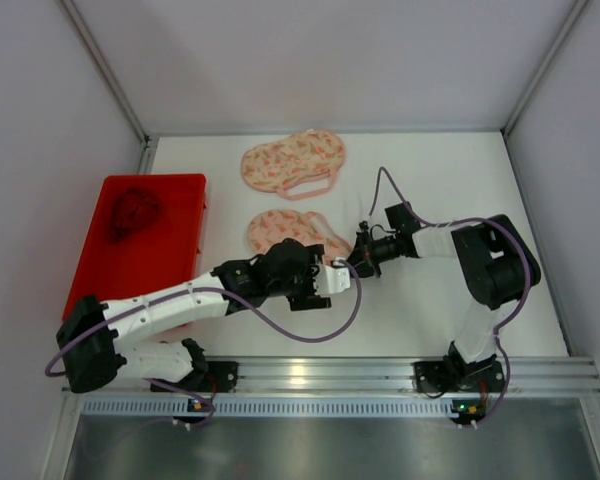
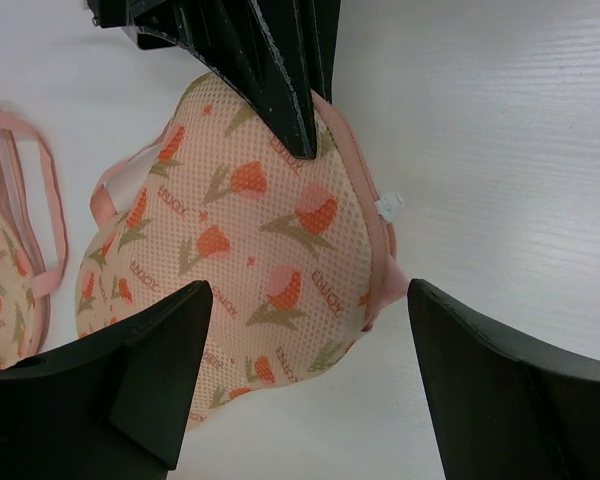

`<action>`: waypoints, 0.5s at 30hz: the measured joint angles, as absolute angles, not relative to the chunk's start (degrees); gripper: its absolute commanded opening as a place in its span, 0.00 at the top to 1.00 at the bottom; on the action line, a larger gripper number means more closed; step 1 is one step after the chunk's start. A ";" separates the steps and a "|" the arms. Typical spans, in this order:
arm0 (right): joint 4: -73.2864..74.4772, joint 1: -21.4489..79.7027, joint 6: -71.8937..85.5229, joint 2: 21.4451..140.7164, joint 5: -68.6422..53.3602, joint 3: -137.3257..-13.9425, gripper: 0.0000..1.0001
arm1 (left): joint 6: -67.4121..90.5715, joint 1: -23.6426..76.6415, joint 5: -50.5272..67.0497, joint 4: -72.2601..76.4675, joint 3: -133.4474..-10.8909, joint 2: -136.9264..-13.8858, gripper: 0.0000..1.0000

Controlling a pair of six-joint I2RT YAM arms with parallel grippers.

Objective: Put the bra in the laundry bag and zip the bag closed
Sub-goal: Adjust the bra in the laundry bag.

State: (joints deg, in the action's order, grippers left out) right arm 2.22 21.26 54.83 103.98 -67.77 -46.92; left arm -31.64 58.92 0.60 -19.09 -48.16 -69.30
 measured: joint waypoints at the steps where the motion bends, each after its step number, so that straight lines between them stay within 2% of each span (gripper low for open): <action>1: 2.35 21.26 54.68 103.98 -67.77 -46.92 1.00 | -31.86 58.92 0.60 -18.87 -48.16 -69.67 0.16; 15: 2.76 21.32 54.50 103.98 -68.01 -46.94 1.00 | -35.16 58.92 -1.10 -16.34 -48.05 -70.63 0.17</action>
